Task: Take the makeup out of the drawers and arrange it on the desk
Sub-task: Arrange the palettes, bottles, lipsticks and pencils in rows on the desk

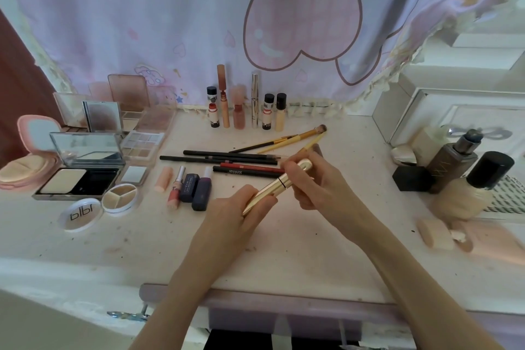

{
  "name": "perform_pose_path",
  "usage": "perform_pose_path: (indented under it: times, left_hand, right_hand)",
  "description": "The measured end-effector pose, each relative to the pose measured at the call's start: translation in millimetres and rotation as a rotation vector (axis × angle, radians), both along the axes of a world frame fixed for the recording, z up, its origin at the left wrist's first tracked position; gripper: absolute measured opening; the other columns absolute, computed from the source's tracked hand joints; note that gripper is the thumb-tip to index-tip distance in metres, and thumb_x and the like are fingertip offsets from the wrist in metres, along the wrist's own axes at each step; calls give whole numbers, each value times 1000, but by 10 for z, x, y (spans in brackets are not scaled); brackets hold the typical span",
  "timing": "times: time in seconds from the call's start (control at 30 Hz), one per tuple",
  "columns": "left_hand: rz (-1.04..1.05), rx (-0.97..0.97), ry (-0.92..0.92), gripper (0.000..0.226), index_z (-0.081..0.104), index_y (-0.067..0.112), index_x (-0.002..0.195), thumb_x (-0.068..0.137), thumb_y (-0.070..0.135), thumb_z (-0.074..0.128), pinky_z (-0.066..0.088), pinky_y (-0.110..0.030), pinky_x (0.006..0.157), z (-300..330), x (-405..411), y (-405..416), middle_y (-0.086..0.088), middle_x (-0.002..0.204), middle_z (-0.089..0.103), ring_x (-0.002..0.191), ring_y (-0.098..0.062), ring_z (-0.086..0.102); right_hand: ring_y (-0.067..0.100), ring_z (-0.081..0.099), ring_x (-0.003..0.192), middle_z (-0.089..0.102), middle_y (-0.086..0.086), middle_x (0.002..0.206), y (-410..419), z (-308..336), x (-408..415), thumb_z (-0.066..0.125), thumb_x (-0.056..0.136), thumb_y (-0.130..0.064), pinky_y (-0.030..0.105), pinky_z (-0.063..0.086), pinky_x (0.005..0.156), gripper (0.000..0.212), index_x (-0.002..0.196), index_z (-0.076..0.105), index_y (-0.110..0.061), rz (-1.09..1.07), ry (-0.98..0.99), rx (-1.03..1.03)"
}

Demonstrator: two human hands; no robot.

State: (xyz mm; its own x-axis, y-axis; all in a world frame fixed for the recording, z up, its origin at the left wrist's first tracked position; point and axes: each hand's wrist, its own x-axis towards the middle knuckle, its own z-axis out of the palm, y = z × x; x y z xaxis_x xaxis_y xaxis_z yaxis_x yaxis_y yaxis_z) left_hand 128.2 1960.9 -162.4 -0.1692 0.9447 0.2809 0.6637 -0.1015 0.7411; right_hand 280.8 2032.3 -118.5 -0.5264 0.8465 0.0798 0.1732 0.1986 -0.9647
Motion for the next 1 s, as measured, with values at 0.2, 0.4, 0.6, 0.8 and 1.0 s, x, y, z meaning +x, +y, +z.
perform_pose_path:
  times: [0.2, 0.4, 0.6, 0.8, 1.0]
  left_hand:
    - [-9, -1, 31, 42, 40, 34, 68, 64, 72, 25, 38, -8, 54, 13, 29, 8, 8, 52, 42, 45, -5, 43]
    - [-30, 33, 61, 39, 39, 34, 67, 68, 71, 27, 38, -11, 55, -30, 7, 10, 7, 50, 40, 55, 3, 46]
    - [13, 41, -14, 40, 40, 32, 65, 67, 70, 28, 36, -6, 51, -26, 3, 41, 9, 50, 39, 50, 7, 44]
    - [14, 33, 35, 43, 40, 32, 66, 67, 73, 26, 37, -7, 58, -70, -5, 38, 7, 50, 42, 54, 7, 46]
    - [11, 34, 29, 44, 40, 32, 66, 66, 74, 26, 37, -7, 57, -52, 3, 30, 8, 50, 40, 54, 5, 46]
  right_hand:
    - [8, 30, 45, 40, 3, 59, 12, 28, -8, 55, 90, -10, 20, 29, 42, 5, 88, 58, -6, -48, 153, -123]
    - [5, 29, 37, 36, -11, 41, 28, 17, -58, 58, 83, -43, 18, 28, 40, 32, 84, 60, -11, -113, 15, -110]
    - [8, 37, 52, 44, -1, 67, 46, 50, -23, 51, 93, -9, 20, 35, 48, 3, 94, 54, -9, 28, 162, -116]
    - [5, 34, 40, 42, -11, 45, 67, 36, -51, 58, 84, -40, 17, 31, 43, 25, 82, 58, -14, -88, -25, -56]
    - [8, 36, 50, 46, 13, 68, 54, 27, -10, 53, 91, -7, 22, 32, 50, 9, 83, 53, -11, 2, 166, -125]
